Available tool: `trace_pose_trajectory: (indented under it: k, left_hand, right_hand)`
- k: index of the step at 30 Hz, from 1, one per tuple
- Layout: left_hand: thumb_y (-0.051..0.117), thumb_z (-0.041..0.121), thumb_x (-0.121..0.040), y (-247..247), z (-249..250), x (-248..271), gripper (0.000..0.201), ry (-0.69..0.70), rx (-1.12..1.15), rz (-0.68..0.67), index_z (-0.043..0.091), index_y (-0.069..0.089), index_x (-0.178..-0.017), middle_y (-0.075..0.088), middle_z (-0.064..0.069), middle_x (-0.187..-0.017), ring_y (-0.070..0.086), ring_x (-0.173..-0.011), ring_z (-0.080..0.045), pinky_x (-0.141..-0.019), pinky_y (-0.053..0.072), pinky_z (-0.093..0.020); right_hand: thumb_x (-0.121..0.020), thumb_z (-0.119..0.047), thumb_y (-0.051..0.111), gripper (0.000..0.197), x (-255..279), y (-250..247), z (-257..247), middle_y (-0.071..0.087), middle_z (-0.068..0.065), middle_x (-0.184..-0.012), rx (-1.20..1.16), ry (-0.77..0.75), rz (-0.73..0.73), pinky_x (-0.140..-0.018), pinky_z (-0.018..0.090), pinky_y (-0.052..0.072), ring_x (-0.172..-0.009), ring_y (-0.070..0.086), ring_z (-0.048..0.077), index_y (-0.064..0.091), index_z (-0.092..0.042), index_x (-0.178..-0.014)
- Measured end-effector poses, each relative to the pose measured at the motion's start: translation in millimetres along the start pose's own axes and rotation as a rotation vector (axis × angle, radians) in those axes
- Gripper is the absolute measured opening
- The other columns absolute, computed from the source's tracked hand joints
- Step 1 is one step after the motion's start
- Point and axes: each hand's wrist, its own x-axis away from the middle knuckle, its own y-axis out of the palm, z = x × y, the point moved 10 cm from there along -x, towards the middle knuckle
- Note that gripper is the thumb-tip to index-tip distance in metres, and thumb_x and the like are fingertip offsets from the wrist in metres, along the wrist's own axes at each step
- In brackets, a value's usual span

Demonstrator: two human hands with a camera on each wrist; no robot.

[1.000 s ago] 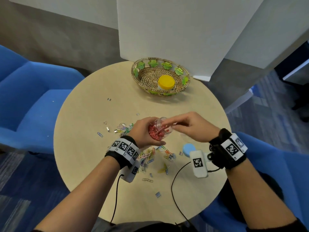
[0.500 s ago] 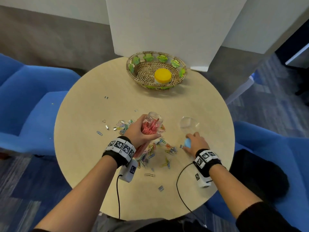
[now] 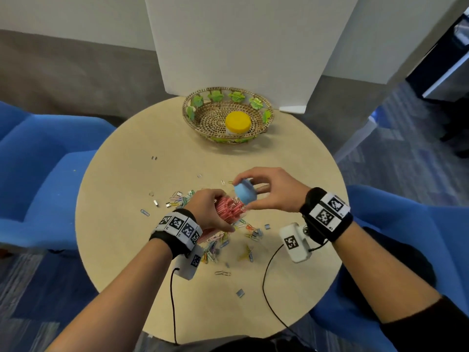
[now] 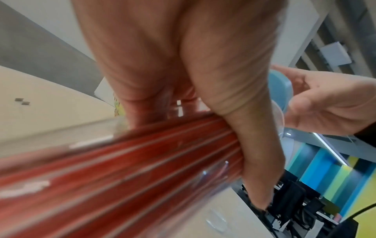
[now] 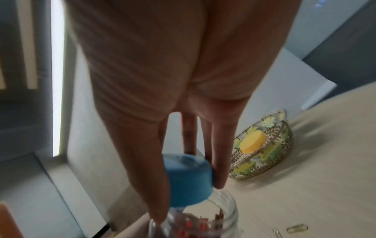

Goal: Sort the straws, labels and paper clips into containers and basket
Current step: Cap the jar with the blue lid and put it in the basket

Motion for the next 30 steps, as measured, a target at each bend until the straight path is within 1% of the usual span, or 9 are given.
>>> trace_pose_trajectory:
  k: [6,9,13,16,20,24,26,28,30]
  left_hand:
    - [0.098,0.041,-0.048,-15.9,-4.7,6.9,0.06,0.047,0.114,0.073,0.019,0.074,-0.098,0.074,0.006,-0.082,0.068,-0.074,-0.005,-0.066,0.05,-0.018]
    - [0.098,0.041,-0.049,-21.4,-4.4,10.4,0.055,0.07,0.134,0.1,0.019,0.075,-0.094,0.073,0.005,-0.077,0.067,-0.07,-0.005,-0.061,0.047,-0.014]
    - [0.098,0.039,-0.049,-26.4,4.5,8.7,0.059,0.099,0.133,0.117,0.018,0.074,-0.099,0.073,0.005,-0.081,0.068,-0.074,-0.007,-0.066,0.05,-0.017]
    - [0.098,0.038,-0.049,-27.0,8.7,1.7,0.056,0.099,0.1,0.057,0.019,0.072,-0.095,0.071,0.008,-0.08,0.067,-0.076,-0.009,-0.068,0.049,-0.02]
    - [0.097,0.04,-0.052,-37.4,-0.5,-2.9,0.054,0.076,0.083,0.053,0.017,0.072,-0.094,0.071,0.002,-0.082,0.067,-0.077,-0.014,-0.068,0.049,-0.022]
    - [0.098,0.042,-0.05,-40.2,-9.7,-4.9,0.058,0.051,0.072,0.061,0.018,0.072,-0.097,0.071,0.002,-0.085,0.067,-0.079,-0.013,-0.073,0.052,-0.026]
    - [0.098,0.042,-0.05,-40.6,-11.3,-6.0,0.059,0.04,0.068,0.061,0.018,0.072,-0.097,0.071,0.003,-0.086,0.066,-0.08,-0.014,-0.074,0.053,-0.028]
    - [0.098,0.042,-0.05,-41.5,-7.2,-7.2,0.055,0.055,0.06,0.059,0.02,0.071,-0.093,0.069,0.005,-0.082,0.065,-0.075,-0.011,-0.068,0.048,-0.023]
    - [0.097,0.043,-0.051,-41.2,-0.6,-8.7,0.053,0.075,0.051,0.046,0.02,0.071,-0.091,0.069,0.006,-0.078,0.063,-0.071,-0.009,-0.062,0.044,-0.019]
  right_hand:
    - [-0.071,-0.009,0.086,0.054,-10.1,11.9,8.6,0.063,-0.006,-0.126,0.009,0.025,-0.094,-0.086,0.035,0.059,-0.105,0.067,0.015,0.068,-0.027,-0.118]
    - [-0.074,-0.032,0.086,0.049,-15.5,10.0,6.6,0.069,0.003,-0.113,0.128,0.047,-0.02,-0.078,0.031,0.06,-0.085,0.071,0.013,0.066,-0.026,-0.118]
    - [-0.09,-0.071,0.044,0.067,-17.3,15.9,14.7,0.069,0.014,-0.062,0.237,0.328,0.096,-0.063,0.042,0.06,-0.047,0.068,0.021,0.067,-0.008,-0.085]
    - [-0.092,-0.075,0.018,0.089,-20.6,-5.1,14.0,0.073,0.01,-0.071,0.358,0.363,0.132,-0.068,0.04,0.057,-0.055,0.069,0.022,0.073,-0.006,-0.082]
    - [-0.101,-0.051,0.036,0.049,-24.2,-29.7,3.4,0.066,0.001,-0.12,-0.136,0.18,0.124,-0.078,0.045,0.059,-0.093,0.069,0.027,0.064,-0.02,-0.128]
    - [-0.103,-0.051,0.036,0.066,-13.2,-14.7,26.7,0.075,0.014,-0.083,0.034,0.391,-0.095,-0.076,0.043,0.058,-0.072,0.072,0.032,0.075,0.0,-0.084]
    - [-0.095,-0.051,0.055,0.05,-14.9,-27.8,29.2,0.075,0.009,-0.081,0.251,0.344,-0.047,-0.078,0.043,0.06,-0.07,0.073,0.022,0.075,-0.007,-0.081]
    - [-0.08,-0.042,0.079,0.038,-16.9,-22.8,13.9,0.07,-0.003,-0.113,0.206,0.2,-0.03,-0.078,0.034,0.06,-0.086,0.071,0.011,0.07,-0.023,-0.111]
    - [-0.071,-0.035,0.087,0.066,-19.0,-4.0,4.5,0.062,-0.007,-0.125,0.094,0.128,-0.07,-0.072,0.029,0.061,-0.088,0.071,0.012,0.059,-0.03,-0.13]
